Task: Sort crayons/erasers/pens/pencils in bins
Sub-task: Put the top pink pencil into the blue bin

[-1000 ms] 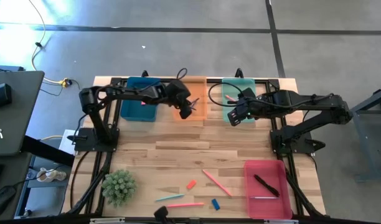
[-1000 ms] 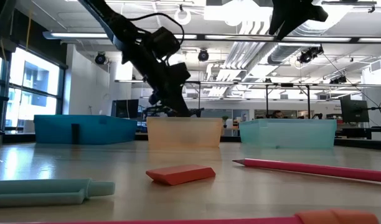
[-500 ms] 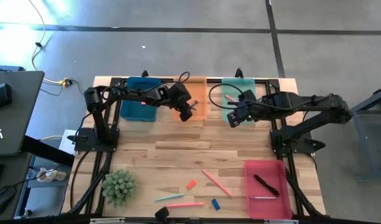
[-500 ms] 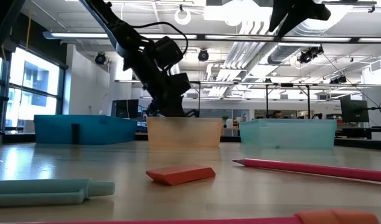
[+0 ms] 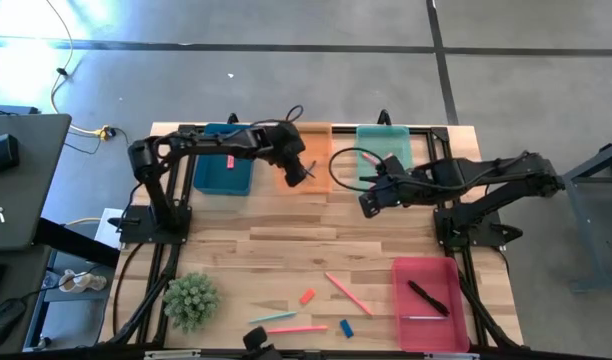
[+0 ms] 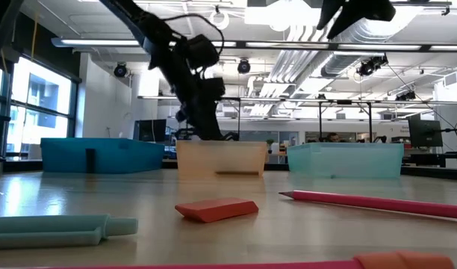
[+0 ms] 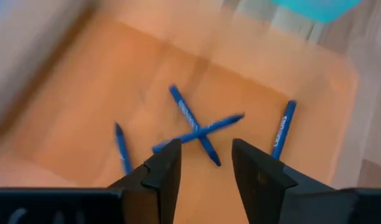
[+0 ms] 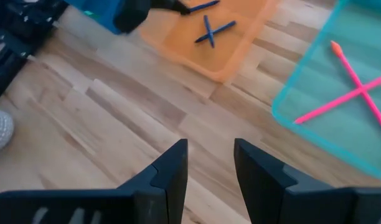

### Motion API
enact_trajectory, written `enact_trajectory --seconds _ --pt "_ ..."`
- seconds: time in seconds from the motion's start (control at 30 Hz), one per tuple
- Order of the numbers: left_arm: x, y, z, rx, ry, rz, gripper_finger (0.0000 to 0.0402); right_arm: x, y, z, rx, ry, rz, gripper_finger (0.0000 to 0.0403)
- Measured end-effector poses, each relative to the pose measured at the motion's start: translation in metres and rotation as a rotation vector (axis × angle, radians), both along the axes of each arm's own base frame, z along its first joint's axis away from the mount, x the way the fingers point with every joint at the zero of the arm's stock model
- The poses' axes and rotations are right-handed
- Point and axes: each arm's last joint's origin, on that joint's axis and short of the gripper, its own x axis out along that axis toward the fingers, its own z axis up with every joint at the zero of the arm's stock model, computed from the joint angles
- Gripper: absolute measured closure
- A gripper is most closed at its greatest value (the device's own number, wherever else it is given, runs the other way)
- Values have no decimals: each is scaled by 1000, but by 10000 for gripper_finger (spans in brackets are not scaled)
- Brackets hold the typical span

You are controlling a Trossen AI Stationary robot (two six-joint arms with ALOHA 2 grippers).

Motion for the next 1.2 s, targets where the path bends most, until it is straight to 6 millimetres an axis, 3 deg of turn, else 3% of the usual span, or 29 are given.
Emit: enact_trajectory --seconds 0.23,0.43,0.57,0.67,0.87,1.03,1.2 --pt "-6 0 65 81 -46 -79 275 14 7 1 -62 -55 123 279" --pt "-30 -18 122 117 -199 -143 284 21 11 6 -126 -119 184 279" --pt "-50 -33 146 144 -237 -152 286 23 12 16 -154 -146 218 279" --pt "-61 -47 143 112 -266 -200 286 28 13 29 -203 -158 257 279" --pt "-73 -71 108 -23 -317 -213 287 41 16 46 -262 -73 317 279" --pt "-78 -85 96 -67 -341 -196 287 52 26 36 -177 97 372 279" --pt "-83 -96 100 -66 -329 -228 287 66 45 13 -93 243 412 279"
